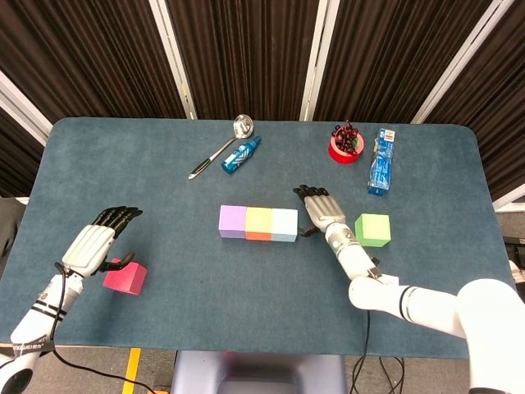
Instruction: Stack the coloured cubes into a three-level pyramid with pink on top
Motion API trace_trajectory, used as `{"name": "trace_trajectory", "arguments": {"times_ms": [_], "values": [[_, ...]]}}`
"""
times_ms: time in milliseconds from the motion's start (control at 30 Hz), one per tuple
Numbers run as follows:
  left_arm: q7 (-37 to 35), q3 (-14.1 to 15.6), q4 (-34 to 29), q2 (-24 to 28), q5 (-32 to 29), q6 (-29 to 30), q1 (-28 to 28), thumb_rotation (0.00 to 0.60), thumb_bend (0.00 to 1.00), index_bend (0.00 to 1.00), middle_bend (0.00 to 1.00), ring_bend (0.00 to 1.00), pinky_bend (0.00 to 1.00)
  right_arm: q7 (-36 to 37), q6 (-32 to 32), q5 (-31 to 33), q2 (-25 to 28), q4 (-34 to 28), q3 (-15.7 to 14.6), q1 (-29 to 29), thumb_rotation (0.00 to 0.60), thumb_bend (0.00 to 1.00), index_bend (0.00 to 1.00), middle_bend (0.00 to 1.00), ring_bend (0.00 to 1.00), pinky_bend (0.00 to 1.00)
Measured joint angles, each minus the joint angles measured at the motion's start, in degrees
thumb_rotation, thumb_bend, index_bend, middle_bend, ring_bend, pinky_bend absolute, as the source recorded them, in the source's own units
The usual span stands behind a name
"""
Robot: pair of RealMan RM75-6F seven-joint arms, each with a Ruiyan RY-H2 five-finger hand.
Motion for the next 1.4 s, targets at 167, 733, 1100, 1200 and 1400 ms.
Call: {"name": "trace_trajectory", "arguments": {"times_ms": [167, 733, 1100, 1200, 1400], "values": [[0.2, 0.5, 0.3, 0.4, 1.3, 1.2, 0.7, 0.600, 0.38, 0.14, 0.11, 0.07, 0.07, 0.4, 2.1, -2.0, 3.6, -4.7, -0.4, -1.6, 0.600, 0.36, 0.10, 0.10, 0.00, 0.00], [0.4, 8.3, 0.0, 5.4, 8.8, 0.6, 4.0, 0.600, 0.38, 0.19, 0.13, 0.10, 0.07, 15.0, 19.7, -28.0, 32.5, -30.9, -3.9, -22.9, 0.600, 0.36, 0.12, 0.11, 0.00, 0.00], [6.7, 8.8, 0.6, 3.5, 6.6, -2.9, 3.9, 0.600, 0.38, 0.04, 0.02, 0.02, 0.06, 22.2, 22.1, -36.8, 34.1, -29.8, -5.5, -29.8, 0.600, 0.36, 0.12, 0.11, 0.00, 0.00], [8.0, 8.4, 1.4, 2.4, 5.2, -4.4, 3.6, 0.600, 0.38, 0.03, 0.02, 0.01, 0.06, 22.2, 22.0, -37.3, 33.8, -29.6, -5.1, -30.2, 0.600, 0.36, 0.12, 0.11, 0.00, 0.00], [8.1, 8.1, 4.3, -0.1, 4.2, -6.6, 2.8, 0.600, 0.38, 0.07, 0.03, 0.01, 0.06, 22.0, 21.3, -37.1, 32.9, -29.1, -4.4, -30.7, 0.600, 0.36, 0.12, 0.11, 0.00, 0.00]]}}
